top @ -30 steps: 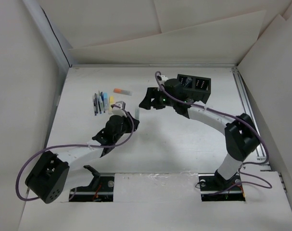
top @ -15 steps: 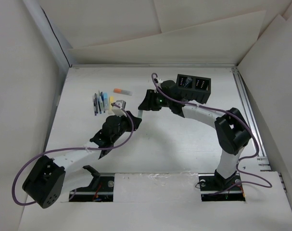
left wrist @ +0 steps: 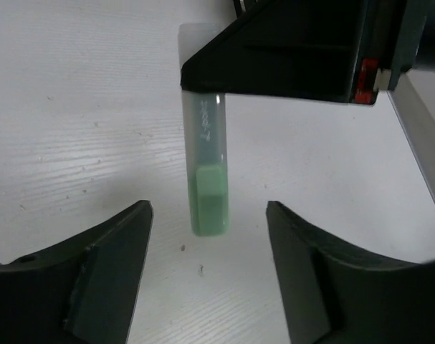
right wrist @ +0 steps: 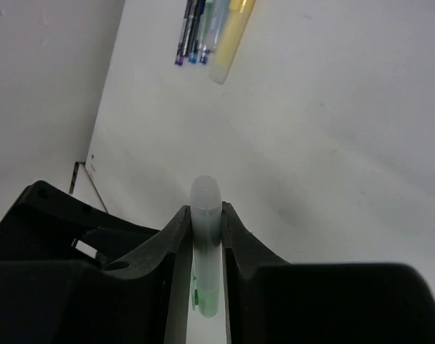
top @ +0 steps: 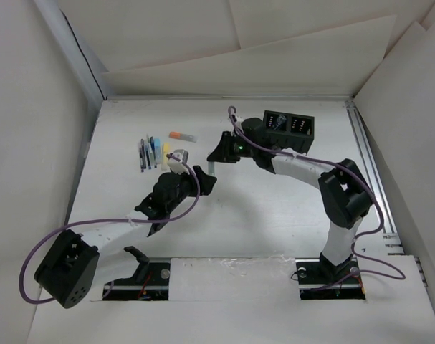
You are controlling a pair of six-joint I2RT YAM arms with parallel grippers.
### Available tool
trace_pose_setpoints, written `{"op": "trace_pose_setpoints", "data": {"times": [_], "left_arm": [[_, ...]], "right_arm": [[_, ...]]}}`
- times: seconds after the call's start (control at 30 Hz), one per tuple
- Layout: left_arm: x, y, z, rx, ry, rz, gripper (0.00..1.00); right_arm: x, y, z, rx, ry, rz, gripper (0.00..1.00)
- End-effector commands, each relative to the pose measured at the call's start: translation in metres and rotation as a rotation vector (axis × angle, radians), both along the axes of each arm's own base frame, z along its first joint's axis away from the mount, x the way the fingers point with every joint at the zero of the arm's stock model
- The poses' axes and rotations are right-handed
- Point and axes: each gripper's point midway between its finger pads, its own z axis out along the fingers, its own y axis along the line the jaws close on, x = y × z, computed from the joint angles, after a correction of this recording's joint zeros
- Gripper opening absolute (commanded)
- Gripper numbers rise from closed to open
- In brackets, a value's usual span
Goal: Sort the stationery into containers
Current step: Place the pen in the storage box.
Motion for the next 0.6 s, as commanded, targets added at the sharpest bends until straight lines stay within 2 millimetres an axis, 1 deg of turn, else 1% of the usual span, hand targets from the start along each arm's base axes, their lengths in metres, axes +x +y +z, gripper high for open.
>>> {"op": "trace_pose_setpoints", "data": {"times": [0.0, 0.03, 0.07, 0.1, 0.13, 0.17, 0.23, 0.27, 0.3, 0.33, 0.37, 0.4, 0.43, 0.47, 0.5, 0.53, 0.57], "left_arm": [[0.006, -0.004, 0.027, -0.053, -0.081, -0.002, 0.62], [0.006, -0.004, 0.027, -0.053, -0.081, -0.002, 0.68], [0.006, -0.004, 0.03, -0.058, -0.089, -0.002, 0.69], [0.007, -0.005, 0.035, -0.071, -0.091, 0.0, 0.69], [0.008, -0.004, 0.035, -0.069, -0.092, 0.009, 0.69], [0.009, -0.002, 0.035, -0.067, -0.094, 0.019, 0.69], [0.017, 0.0, 0.045, -0.085, -0.101, 0.062, 0.69], [0.019, 0.002, 0.035, -0.074, -0.058, 0.087, 0.69], [0.025, 0.003, 0.038, -0.076, -0.05, 0.117, 0.69], [0.028, 0.005, 0.036, -0.072, -0.033, 0.141, 0.69], [0.032, 0.01, 0.029, -0.055, -0.009, 0.18, 0.69], [0.035, 0.011, 0.023, -0.054, 0.019, 0.207, 0.69], [0.04, 0.01, 0.027, -0.062, 0.023, 0.225, 0.69], [0.042, 0.013, 0.024, -0.053, 0.039, 0.252, 0.69], [0.045, 0.014, 0.024, -0.053, 0.049, 0.266, 0.69], [0.049, 0.012, 0.024, -0.064, 0.063, 0.282, 0.69], [0.053, 0.014, 0.025, -0.071, 0.068, 0.297, 0.69]], "right_arm": [[0.033, -0.027, 0.042, 0.039, -0.129, -0.097, 0.05], [0.048, -0.043, 0.047, 0.037, -0.143, -0.151, 0.05], [0.055, -0.054, 0.059, 0.045, -0.166, -0.183, 0.05], [0.061, -0.066, 0.061, 0.041, -0.171, -0.217, 0.03], [0.072, -0.08, 0.066, 0.035, -0.188, -0.27, 0.03], [0.088, -0.105, 0.072, 0.032, -0.202, -0.337, 0.02], [0.103, -0.138, 0.088, 0.017, -0.243, -0.438, 0.02], [0.12, -0.172, 0.091, -0.019, -0.26, -0.572, 0.01], [0.125, -0.191, 0.1, -0.042, -0.285, -0.645, 0.01], [0.133, -0.209, 0.111, -0.063, -0.324, -0.721, 0.01], [0.143, -0.238, 0.107, -0.129, -0.335, -0.856, 0.01], [0.148, -0.255, 0.124, -0.139, -0.375, -0.927, 0.01], [0.151, -0.265, 0.13, -0.174, -0.404, -0.971, 0.01], [0.157, -0.274, 0.129, -0.207, -0.416, -1.013, 0.01], [0.162, -0.288, 0.129, -0.252, -0.429, -1.082, 0.01], [0.172, -0.29, 0.128, -0.281, -0.434, -1.095, 0.01], [0.177, -0.291, 0.125, -0.321, -0.443, -1.09, 0.01]]}}
